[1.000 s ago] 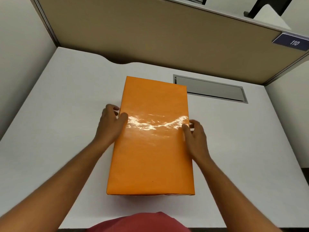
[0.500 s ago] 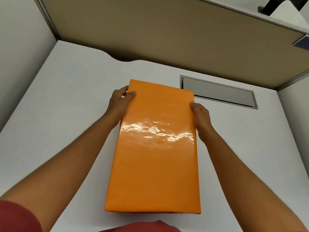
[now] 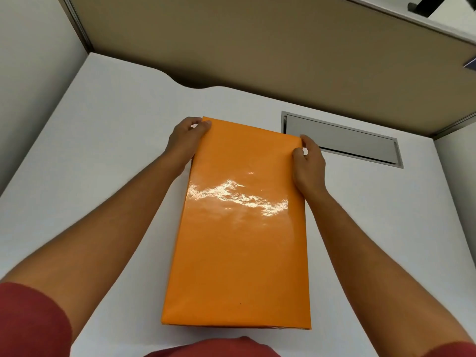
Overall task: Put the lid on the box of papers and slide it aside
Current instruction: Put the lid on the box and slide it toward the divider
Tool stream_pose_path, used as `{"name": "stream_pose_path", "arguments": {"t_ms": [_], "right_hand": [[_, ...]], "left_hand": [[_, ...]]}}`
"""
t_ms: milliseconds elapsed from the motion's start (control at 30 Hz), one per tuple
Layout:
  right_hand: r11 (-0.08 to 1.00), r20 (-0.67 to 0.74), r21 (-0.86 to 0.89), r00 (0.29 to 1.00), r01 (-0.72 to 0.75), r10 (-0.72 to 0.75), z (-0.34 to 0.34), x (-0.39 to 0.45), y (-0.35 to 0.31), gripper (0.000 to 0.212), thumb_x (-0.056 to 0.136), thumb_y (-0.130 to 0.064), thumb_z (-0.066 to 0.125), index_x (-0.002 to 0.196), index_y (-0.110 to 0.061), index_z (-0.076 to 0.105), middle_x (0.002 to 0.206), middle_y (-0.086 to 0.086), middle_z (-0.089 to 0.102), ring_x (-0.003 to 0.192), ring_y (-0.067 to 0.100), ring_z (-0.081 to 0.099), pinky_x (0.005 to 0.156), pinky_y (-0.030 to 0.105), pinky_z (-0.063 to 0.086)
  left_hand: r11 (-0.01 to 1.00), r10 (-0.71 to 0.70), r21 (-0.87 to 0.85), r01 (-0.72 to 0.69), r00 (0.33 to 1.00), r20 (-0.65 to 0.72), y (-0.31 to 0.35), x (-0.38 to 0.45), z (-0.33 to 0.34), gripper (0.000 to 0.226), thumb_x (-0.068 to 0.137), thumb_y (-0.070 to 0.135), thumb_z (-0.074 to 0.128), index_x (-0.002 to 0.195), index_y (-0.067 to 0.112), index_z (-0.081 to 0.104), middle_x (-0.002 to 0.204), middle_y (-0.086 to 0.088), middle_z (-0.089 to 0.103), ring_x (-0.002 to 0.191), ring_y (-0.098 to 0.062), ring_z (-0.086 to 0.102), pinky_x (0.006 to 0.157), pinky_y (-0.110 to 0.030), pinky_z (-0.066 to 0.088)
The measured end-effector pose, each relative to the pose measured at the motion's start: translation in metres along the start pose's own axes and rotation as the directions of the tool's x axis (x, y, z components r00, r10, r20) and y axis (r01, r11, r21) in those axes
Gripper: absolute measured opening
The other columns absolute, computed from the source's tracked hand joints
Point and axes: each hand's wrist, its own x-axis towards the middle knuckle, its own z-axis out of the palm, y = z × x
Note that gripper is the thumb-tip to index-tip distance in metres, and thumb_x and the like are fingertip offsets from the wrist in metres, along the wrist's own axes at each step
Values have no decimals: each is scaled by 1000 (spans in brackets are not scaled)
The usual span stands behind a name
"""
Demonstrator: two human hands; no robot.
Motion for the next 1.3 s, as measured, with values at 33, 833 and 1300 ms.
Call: {"name": "stream_pose_path", "arguments": {"t_ms": [33, 833, 1300], "right_hand": [[1000, 4, -23, 1000, 9, -9, 2, 0, 2, 46, 108, -28, 41, 153, -18, 44, 156, 7, 49, 141, 25, 48, 115, 44, 40], [977, 205, -213, 978, 15, 29, -53, -231, 33, 77, 103, -59, 36, 165, -32, 0, 173, -10, -5, 157, 24, 21, 121, 46, 31], [964, 172, -256, 985, 75, -31, -29, -241, 31, 74, 104, -55, 36, 165, -27, 4, 174, -5, -4, 151, 30, 33, 107, 46, 45]], "left_hand": [[1000, 4, 7, -4, 1000, -6, -2, 2, 1, 54, 97, 57, 56, 140, 26, 58, 135, 1, 63, 118, -24, 63, 100, -47, 55], [864, 60, 498, -74, 997, 45, -75, -233, 0, 77, 100, 68, 34, 165, 40, 4, 174, 9, 15, 153, -29, 36, 118, -55, 36], [768, 103, 639, -38, 992, -66, -92, -238, 10, 84, 97, 73, 31, 165, 36, -2, 172, -3, 25, 150, -39, 40, 115, -59, 38]]}}
